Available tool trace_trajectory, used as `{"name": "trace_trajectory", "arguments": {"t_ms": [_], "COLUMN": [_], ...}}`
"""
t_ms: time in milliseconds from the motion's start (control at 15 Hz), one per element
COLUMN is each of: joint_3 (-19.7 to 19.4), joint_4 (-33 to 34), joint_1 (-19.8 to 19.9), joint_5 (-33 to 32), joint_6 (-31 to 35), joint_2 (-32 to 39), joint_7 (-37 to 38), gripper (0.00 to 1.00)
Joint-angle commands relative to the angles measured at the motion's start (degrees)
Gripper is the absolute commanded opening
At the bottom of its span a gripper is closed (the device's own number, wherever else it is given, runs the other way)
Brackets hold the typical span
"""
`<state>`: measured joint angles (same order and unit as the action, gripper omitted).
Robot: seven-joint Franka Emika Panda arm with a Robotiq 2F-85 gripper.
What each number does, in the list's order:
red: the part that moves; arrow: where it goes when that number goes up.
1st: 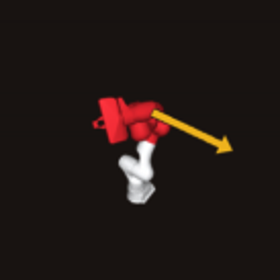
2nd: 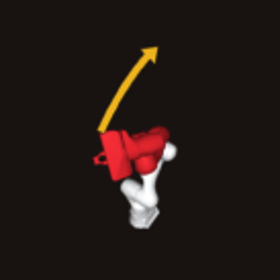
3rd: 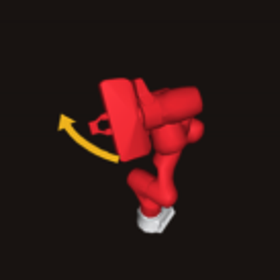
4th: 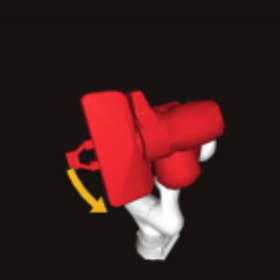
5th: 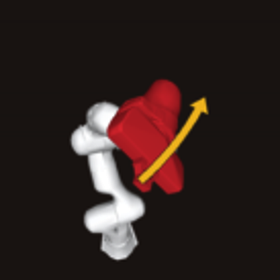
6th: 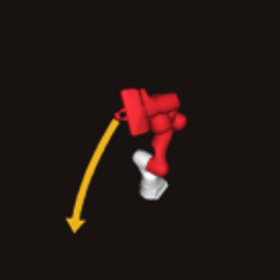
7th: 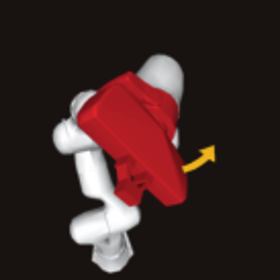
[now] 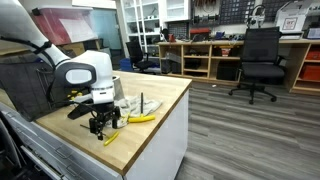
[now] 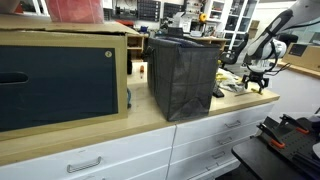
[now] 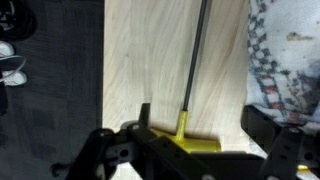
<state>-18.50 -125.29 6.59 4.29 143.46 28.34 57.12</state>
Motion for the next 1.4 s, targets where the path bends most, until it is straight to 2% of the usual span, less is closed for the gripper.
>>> {"name": "trace_trajectory", "arguments": {"t_ms": [0, 400, 533, 600, 733, 933, 1333], "joint_3": [-1.3, -1.6, -1.7, -1.8, -1.8, -1.7, -2.5], "joint_4": [-0.2, -1.3, -1.7, -1.9, -2.0, -2.4, -3.9], "joint_1": [-1.0, -0.2, 0.0, 0.0, 0.0, 0.0, -1.3], "joint_5": [-1.2, -0.4, -0.4, -0.3, -0.4, -0.2, -3.8], "joint_6": [0.1, -0.1, -0.8, -1.2, -1.0, -1.1, -2.7], "joint_2": [0.6, 0.0, -0.2, -0.6, -0.8, -1.7, -10.5], "joint_7": [2.1, 2.1, 2.0, 2.0, 2.0, 1.7, 0.0], "gripper": [0.61, 0.14, 0.03, 0.0, 0.04, 0.03, 0.03]}}
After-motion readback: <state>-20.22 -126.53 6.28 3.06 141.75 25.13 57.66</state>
